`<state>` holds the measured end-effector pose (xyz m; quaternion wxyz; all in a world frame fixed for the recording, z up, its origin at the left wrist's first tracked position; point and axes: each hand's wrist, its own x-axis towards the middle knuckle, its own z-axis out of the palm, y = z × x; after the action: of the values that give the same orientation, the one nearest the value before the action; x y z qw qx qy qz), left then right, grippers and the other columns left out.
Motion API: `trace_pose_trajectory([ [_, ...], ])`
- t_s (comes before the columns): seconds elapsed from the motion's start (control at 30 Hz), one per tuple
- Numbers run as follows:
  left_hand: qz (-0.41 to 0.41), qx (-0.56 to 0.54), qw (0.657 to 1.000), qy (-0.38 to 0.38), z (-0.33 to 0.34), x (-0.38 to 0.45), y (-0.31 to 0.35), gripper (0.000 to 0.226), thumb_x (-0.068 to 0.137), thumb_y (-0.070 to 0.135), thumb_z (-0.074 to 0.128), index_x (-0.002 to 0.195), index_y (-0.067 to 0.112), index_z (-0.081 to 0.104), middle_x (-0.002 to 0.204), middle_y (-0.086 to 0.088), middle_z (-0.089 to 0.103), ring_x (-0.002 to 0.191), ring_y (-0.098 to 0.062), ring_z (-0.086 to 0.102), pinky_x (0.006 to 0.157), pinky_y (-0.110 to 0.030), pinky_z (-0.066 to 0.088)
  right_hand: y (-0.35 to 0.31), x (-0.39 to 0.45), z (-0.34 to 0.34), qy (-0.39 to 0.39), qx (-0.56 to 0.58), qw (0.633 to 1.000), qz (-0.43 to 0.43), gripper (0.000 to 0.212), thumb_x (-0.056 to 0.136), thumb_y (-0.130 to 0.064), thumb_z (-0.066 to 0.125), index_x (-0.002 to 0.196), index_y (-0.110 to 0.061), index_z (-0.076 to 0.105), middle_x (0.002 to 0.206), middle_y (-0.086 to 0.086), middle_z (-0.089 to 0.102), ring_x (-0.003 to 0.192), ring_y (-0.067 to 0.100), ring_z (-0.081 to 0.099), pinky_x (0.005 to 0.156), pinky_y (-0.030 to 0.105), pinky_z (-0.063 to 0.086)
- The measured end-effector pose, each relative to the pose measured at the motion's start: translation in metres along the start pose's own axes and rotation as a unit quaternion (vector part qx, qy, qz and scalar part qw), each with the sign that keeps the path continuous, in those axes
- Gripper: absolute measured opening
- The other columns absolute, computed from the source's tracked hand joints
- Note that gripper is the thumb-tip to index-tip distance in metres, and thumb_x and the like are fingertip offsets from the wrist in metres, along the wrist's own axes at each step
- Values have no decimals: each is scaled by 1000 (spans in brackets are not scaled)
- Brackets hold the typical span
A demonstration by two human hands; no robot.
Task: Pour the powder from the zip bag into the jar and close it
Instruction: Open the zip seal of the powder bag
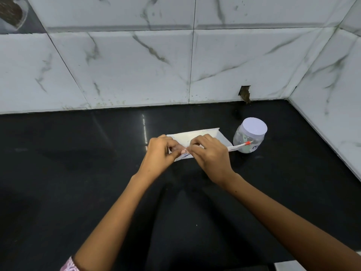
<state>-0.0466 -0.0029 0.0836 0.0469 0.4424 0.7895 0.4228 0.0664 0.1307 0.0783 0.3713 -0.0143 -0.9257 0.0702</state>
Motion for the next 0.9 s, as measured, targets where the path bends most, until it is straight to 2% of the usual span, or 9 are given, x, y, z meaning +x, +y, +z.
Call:
trace_pose_trajectory([
  [0.13,-7,-40,999,9,-9,-1,9,5,76,16,79,79,21,79,64,21,65,66,1,51,59,-8,35,-6,7,-12,28,-21,999,-12,16,79,-6,74,64,-6,68,69,7,67,58,24,58,48,34,46],
  [0.23,-26,-79,996,16,-16,-3,15,6,75,20,80,81,22,79,67,15,69,64,1,54,57,-11,37,-10,14,-23,42,-47,998,-27,18,79,-6,74,62,-7,67,64,6,63,54,23,55,46,33,42],
  [0.33,-51,-106,993,-12,-22,-3,19,8,78,20,78,85,21,79,67,11,72,56,2,52,57,-18,38,-15,18,-29,46,-59,997,-25,17,79,-4,72,63,-6,67,64,6,64,52,23,55,44,35,43],
  [0.4,-71,-127,988,-55,-26,-3,20,12,82,15,74,93,17,79,71,9,74,63,-3,60,64,-27,47,-16,16,-32,43,-56,997,-11,15,79,-2,72,65,-6,68,66,6,66,53,23,57,45,36,45],
  [0.47,-88,-163,979,-83,-29,-5,21,17,83,7,71,99,9,77,86,-6,77,85,-17,70,84,-34,53,-17,11,-36,37,-54,998,-1,13,80,-2,72,68,-6,69,69,5,68,55,23,59,46,36,47],
  [0.5,-97,-181,975,-85,-30,-7,22,18,82,6,72,99,6,76,90,-15,76,88,-21,70,89,-35,53,-17,8,-37,35,-54,998,-1,13,80,-2,71,69,-7,69,70,5,68,56,23,60,46,36,47],
  [0.57,-112,-203,970,-76,-28,-10,24,17,78,6,75,95,4,76,88,-19,75,82,-19,68,86,-34,53,-20,2,-37,28,-57,998,-3,12,80,-1,72,69,-6,70,71,5,69,57,23,61,45,36,48],
  [0.67,-131,-204,967,-75,-20,-12,27,15,77,14,78,89,5,78,82,-14,76,76,-16,65,75,-30,50,-23,-5,-36,21,-62,998,-5,10,77,0,74,69,-6,70,70,6,69,57,23,61,44,36,48],
  [0.9,-172,-180,960,-131,-10,-12,28,14,80,19,76,83,6,79,77,-16,73,66,-7,59,66,-20,46,-21,-22,-34,9,-87,996,-9,13,76,-3,76,67,-7,67,67,6,67,55,23,59,41,34,45],
])
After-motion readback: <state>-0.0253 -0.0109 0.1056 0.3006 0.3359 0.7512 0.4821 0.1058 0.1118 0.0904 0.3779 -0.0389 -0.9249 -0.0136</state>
